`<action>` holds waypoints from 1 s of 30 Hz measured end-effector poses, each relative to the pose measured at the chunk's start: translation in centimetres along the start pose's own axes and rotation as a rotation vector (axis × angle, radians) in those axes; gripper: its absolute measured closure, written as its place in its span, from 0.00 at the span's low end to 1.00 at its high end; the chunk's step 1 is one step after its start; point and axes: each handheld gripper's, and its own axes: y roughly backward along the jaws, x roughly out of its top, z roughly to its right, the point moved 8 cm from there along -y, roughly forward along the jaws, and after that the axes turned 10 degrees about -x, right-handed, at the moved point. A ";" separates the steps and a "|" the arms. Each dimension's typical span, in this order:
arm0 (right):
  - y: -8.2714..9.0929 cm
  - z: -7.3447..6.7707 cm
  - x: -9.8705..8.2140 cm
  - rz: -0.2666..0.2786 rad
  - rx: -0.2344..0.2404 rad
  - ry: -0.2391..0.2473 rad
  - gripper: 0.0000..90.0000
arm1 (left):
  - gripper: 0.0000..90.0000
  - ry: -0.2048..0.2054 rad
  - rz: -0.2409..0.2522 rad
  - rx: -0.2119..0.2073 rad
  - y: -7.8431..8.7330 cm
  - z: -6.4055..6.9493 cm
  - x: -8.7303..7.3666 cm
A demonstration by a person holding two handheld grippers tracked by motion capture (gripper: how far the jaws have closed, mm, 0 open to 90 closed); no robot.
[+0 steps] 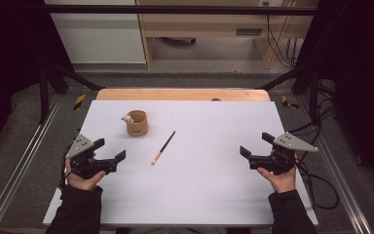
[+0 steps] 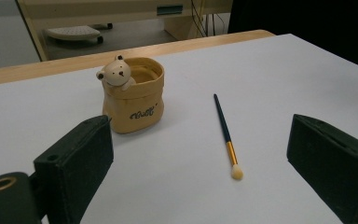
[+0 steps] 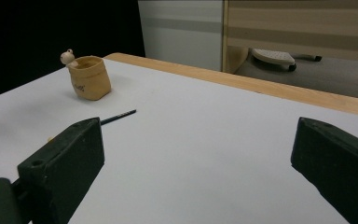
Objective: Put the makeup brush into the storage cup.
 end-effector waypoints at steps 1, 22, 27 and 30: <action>0.1 0.0 0.0 -0.002 0.000 -0.001 0.03 | 0.07 0.000 0.001 0.000 0.0 0.0 0.0; -0.4 -0.6 -0.3 -0.017 0.010 0.007 0.03 | 0.08 -0.023 -0.032 -0.010 -1.3 1.2 0.7; -0.5 -0.9 -0.2 -0.018 0.012 0.014 0.03 | 0.09 -0.037 -0.056 -0.019 -2.2 1.7 0.8; -0.6 -1.2 -0.1 -0.023 0.013 0.020 0.03 | 0.09 -0.043 -0.078 -0.020 -2.9 1.8 0.8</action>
